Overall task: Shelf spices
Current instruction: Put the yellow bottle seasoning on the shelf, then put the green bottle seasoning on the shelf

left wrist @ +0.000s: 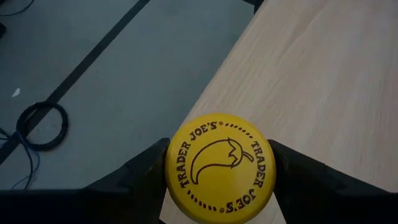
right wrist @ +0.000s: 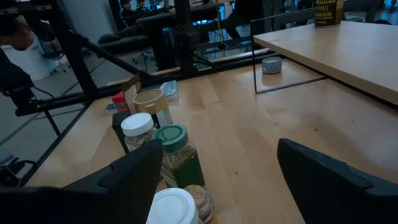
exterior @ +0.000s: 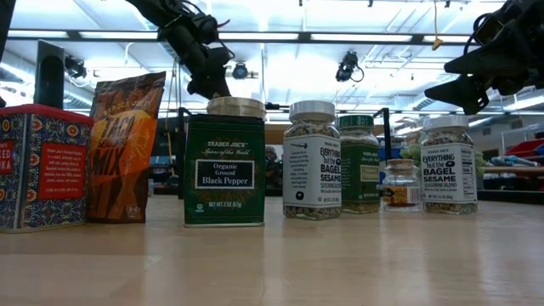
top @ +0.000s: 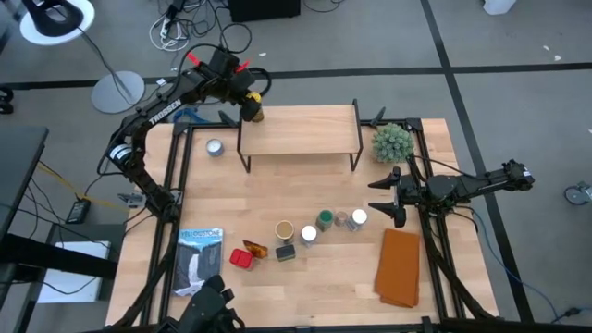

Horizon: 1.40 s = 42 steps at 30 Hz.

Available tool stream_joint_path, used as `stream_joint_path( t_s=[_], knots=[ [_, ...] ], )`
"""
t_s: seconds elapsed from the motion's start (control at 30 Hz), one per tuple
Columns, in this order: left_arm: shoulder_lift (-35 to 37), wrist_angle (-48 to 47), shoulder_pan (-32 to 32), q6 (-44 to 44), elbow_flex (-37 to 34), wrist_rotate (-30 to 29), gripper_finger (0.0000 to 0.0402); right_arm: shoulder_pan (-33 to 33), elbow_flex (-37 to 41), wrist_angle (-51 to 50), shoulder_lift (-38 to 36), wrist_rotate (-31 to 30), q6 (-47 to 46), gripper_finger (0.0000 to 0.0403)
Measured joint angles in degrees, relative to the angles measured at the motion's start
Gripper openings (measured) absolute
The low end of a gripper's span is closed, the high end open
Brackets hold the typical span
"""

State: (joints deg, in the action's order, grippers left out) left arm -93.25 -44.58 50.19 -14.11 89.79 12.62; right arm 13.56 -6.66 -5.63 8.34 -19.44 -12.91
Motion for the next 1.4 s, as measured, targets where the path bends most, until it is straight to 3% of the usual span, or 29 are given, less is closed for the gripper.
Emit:
stream_joint_path(
  t_s=[0.67,1.07,1.23,1.4],
  knots=[
    [2.93,0.57,-0.37,-0.15,-0.14,1.09,0.0304,0.01,0.0,0.27,0.01,0.0,-0.01,0.0318],
    [6.94,1.07,-0.51,-0.22,-0.12,0.06,0.0313,0.0,0.0,0.41,0.0,0.0,-0.02,0.0318],
    [10.8,0.24,-4.22,-0.22,-0.05,1.2,0.0312,0.01,0.0,0.42,0.01,0.0,-0.01,0.0318],
    [13.71,1.03,-13.65,0.68,-2.51,-1.62,0.0312,0.02,0.0,0.44,0.0,0.02,-0.02,0.0318]
  ],
)
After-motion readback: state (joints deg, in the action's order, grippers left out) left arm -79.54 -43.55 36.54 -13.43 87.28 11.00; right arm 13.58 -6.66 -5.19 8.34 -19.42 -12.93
